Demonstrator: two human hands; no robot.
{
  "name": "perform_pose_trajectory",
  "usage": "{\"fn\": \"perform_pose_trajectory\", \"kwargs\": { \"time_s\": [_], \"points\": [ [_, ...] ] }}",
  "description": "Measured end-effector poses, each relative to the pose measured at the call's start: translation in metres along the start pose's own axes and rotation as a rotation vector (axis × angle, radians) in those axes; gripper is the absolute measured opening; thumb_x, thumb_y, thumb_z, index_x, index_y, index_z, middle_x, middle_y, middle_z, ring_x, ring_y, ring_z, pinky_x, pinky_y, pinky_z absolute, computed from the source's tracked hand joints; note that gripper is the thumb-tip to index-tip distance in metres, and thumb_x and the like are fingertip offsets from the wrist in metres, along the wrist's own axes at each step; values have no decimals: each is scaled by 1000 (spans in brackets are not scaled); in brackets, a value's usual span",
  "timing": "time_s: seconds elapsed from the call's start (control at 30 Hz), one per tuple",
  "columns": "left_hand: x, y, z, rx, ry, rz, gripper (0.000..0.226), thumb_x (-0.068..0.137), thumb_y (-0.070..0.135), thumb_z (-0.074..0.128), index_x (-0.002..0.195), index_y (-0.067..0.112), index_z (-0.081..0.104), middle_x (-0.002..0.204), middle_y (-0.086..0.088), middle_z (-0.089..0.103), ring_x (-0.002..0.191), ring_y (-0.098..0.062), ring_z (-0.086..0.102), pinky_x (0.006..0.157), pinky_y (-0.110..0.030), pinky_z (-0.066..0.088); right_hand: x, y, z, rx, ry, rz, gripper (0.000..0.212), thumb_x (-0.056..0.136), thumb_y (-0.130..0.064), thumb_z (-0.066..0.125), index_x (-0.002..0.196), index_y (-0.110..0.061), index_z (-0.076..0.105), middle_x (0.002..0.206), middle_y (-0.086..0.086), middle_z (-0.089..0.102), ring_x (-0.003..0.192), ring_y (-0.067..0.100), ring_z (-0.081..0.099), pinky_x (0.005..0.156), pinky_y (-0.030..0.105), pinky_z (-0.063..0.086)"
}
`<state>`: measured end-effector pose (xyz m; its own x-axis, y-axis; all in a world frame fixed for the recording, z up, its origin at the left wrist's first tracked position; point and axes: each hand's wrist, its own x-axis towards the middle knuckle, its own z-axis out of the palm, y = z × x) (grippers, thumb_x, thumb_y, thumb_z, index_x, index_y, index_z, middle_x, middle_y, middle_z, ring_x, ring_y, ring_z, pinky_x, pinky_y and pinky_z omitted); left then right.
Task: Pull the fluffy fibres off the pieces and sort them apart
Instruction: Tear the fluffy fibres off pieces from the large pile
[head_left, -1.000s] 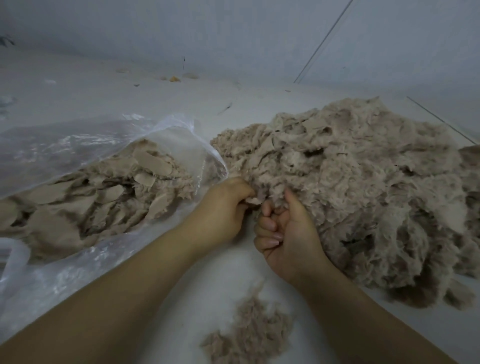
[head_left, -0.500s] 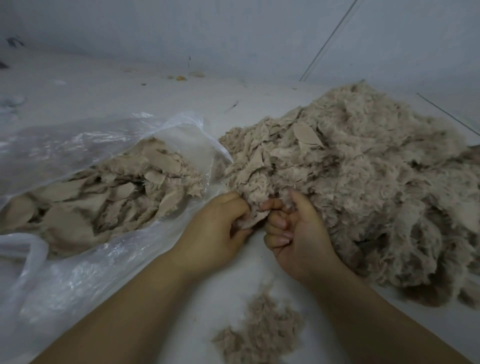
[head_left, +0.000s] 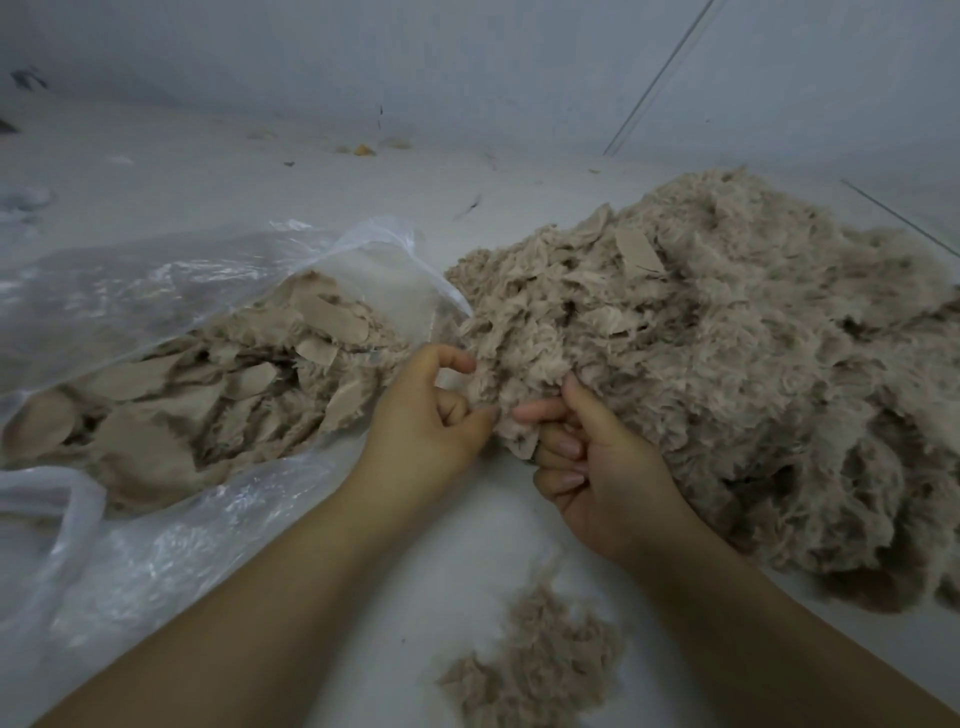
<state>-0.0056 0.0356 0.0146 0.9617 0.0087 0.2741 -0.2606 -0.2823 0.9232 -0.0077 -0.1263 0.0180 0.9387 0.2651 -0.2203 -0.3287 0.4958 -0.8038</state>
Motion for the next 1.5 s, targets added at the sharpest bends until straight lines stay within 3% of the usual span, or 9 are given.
{"fn": "perform_pose_trajectory", "kwargs": {
  "time_s": [0.2, 0.37, 0.47, 0.63, 0.9, 1.1, 1.27, 1.37, 1.5],
  "points": [
    [-4, 0, 10, 146, -56, 27, 13, 88, 7, 65, 77, 0, 62, 42, 11, 33, 40, -3, 28, 47, -24, 25, -2, 0, 0, -68, -106, 23, 34, 79, -40, 58, 93, -19, 80, 49, -10, 30, 38, 3, 25, 35, 12, 26],
    [-9, 8, 7, 402, -106, 254, 19, 84, 15, 56, 66, 16, 59, 48, 9, 42, 44, -6, 35, 47, -33, 37, -5, -1, 2, -69, -112, 31, 31, 80, -38, 57, 95, -24, 80, 49, -10, 30, 39, 3, 25, 36, 13, 26],
    [-11, 13, 6, 436, -104, 318, 33, 85, 24, 54, 56, 29, 41, 47, 9, 37, 46, -5, 38, 46, -35, 39, -5, -3, 4, -89, -83, 69, 36, 94, -33, 49, 70, -24, 75, 47, -9, 29, 37, 3, 23, 34, 13, 25],
    [-6, 7, 4, 267, 1, 204, 34, 92, 13, 63, 60, 2, 56, 51, -2, 44, 49, -11, 41, 49, -36, 39, -5, -6, 6, -80, -1, 108, 41, 101, -27, 43, 61, -19, 43, 47, -7, 29, 37, 3, 22, 33, 14, 24],
    [-16, 21, 7, 198, 6, 336, 29, 89, 15, 56, 60, 12, 53, 55, 5, 48, 55, -6, 46, 53, -12, 33, -5, -9, 8, -65, 28, 157, 28, 100, -29, 46, 76, -16, 54, 47, -7, 30, 35, 3, 25, 33, 14, 25],
    [-17, 24, 6, 127, 27, 230, 39, 89, 19, 61, 56, 16, 41, 51, 11, 33, 49, -4, 34, 50, -20, 29, -4, -7, 7, -48, 50, 147, 22, 98, -28, 51, 79, -17, 51, 48, -7, 30, 36, 3, 27, 33, 15, 26],
    [-16, 22, 4, -161, -114, -10, 36, 87, 1, 67, 57, -9, 49, 55, -10, 42, 53, -17, 38, 53, -31, 31, -2, -6, 7, -29, 92, 148, 24, 97, -27, 54, 76, -17, 50, 48, -5, 30, 34, 3, 26, 32, 16, 27],
    [-19, 25, -1, -193, -178, 34, 35, 81, 4, 68, 55, -12, 50, 50, -5, 42, 48, -9, 37, 48, -20, 30, -2, -6, 7, -31, 60, 162, 22, 98, -29, 52, 80, -17, 50, 49, -5, 30, 34, 3, 27, 32, 15, 27],
    [-21, 28, 0, -248, -178, 78, 30, 73, 4, 60, 58, -19, 49, 56, -28, 40, 54, -28, 35, 53, -36, 32, -2, -6, 7, -6, 38, 178, 26, 99, -31, 50, 76, -18, 46, 48, -6, 30, 33, 3, 25, 32, 15, 27]
  ]
}}
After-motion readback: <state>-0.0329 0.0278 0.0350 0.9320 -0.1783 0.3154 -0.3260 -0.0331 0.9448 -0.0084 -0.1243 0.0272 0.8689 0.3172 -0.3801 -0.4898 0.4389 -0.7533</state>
